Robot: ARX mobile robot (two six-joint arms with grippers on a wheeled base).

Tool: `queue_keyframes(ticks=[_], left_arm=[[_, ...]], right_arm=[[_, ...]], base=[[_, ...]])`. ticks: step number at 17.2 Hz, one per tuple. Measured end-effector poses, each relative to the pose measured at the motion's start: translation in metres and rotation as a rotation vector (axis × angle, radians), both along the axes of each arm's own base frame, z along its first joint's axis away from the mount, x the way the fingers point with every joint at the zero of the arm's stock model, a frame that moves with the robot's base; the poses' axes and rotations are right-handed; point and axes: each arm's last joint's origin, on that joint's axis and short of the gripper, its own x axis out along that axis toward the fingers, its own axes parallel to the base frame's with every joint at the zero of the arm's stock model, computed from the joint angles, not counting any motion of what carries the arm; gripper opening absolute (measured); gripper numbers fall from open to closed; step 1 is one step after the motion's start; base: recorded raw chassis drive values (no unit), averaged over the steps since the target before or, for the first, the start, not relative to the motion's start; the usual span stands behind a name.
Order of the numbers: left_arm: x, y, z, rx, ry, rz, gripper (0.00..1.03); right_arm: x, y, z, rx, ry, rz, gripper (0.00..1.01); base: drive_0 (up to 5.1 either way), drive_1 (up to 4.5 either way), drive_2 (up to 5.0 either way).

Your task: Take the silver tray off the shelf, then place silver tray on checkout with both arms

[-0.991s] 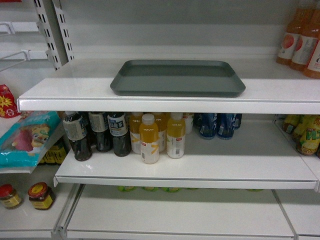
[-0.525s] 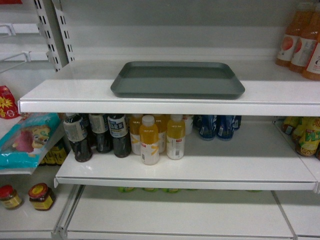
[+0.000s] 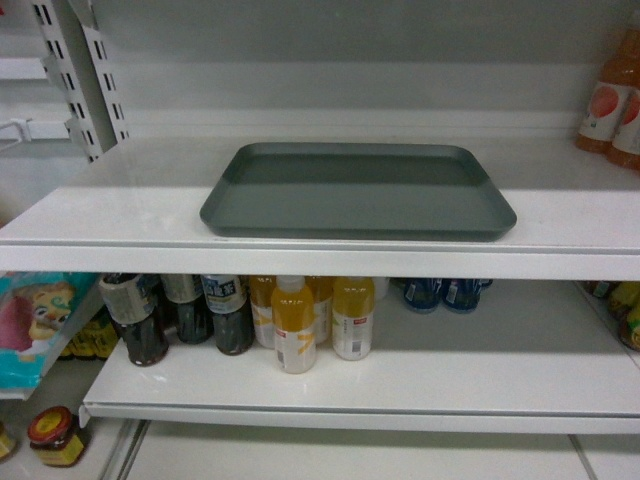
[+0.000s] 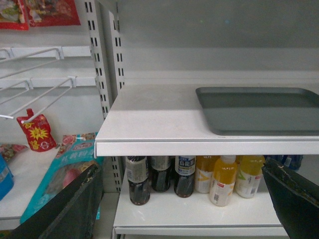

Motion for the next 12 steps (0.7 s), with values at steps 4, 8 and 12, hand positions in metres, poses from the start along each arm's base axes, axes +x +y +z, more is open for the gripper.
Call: queue_keyframes(ticks=[4, 8, 12], left_arm=[[0.0000, 0.0000, -0.0003, 0.000, 0.003, 0.001, 0.98], [0.0000, 0.0000, 0.0000, 0.000, 0.000, 0.000, 0.98], [0.0000, 0.0000, -0.0005, 0.000, 0.005, 0.000, 0.98]], right_arm=[[0.0000, 0.0000, 0.0002, 0.000, -0.002, 0.000, 0.98], [0.0000, 0.0000, 0.0004, 0.000, -0.004, 0.000, 0.98], [0.0000, 0.0000, -0.0003, 0.000, 0.003, 0.000, 0.98]], base=[[0.0, 4.34, -4.3], [0.1, 4.43, -4.2], [0.1, 4.42, -4.2]])
